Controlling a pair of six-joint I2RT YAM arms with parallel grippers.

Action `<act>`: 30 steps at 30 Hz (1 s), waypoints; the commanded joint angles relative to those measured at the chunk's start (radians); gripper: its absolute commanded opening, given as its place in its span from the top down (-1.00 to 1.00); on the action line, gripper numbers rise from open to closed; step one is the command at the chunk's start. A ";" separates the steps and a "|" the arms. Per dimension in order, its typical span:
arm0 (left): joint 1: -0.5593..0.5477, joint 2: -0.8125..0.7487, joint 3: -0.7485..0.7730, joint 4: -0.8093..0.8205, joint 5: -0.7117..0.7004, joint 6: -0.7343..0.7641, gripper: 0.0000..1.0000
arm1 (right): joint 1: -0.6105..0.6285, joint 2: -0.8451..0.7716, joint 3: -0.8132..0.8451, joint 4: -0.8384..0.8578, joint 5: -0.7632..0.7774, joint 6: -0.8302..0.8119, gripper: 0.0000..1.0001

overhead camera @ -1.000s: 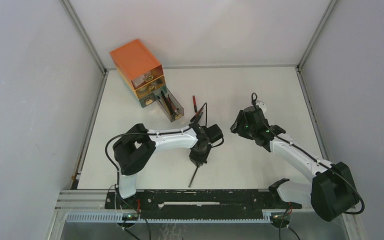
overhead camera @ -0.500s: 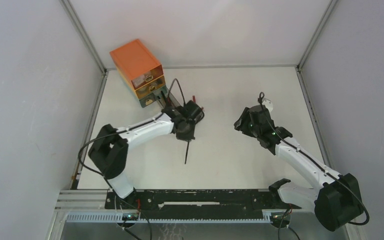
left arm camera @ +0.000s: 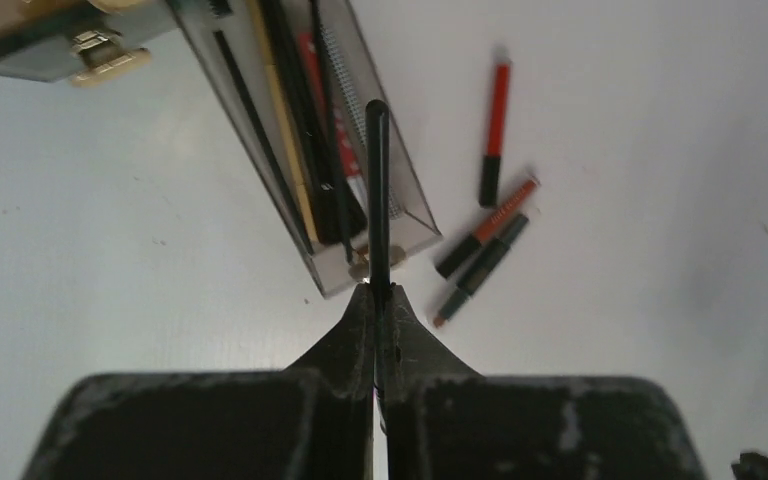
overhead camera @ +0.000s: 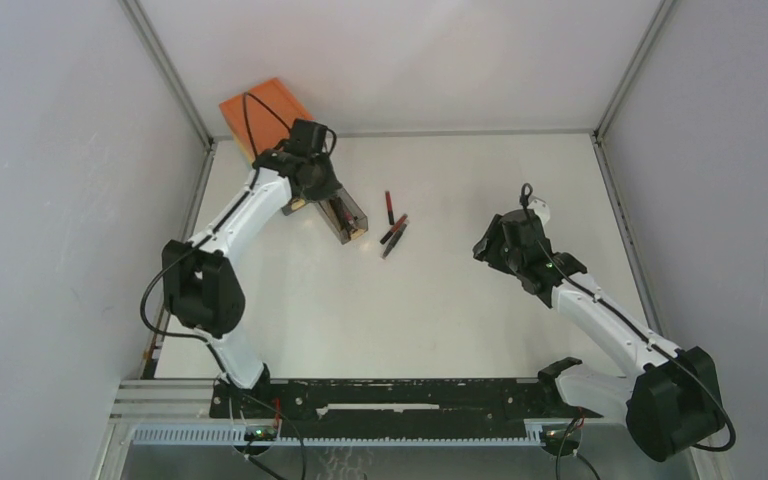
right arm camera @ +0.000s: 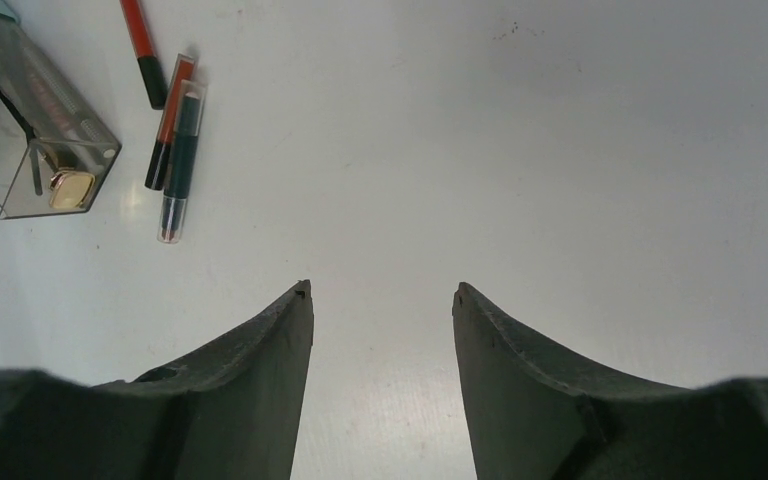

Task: Organize the makeup
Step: Place the makeup brush in the drawer.

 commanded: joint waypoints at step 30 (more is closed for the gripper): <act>0.156 0.211 0.121 0.130 0.145 -0.150 0.15 | -0.041 -0.018 0.035 -0.038 0.000 -0.011 -0.21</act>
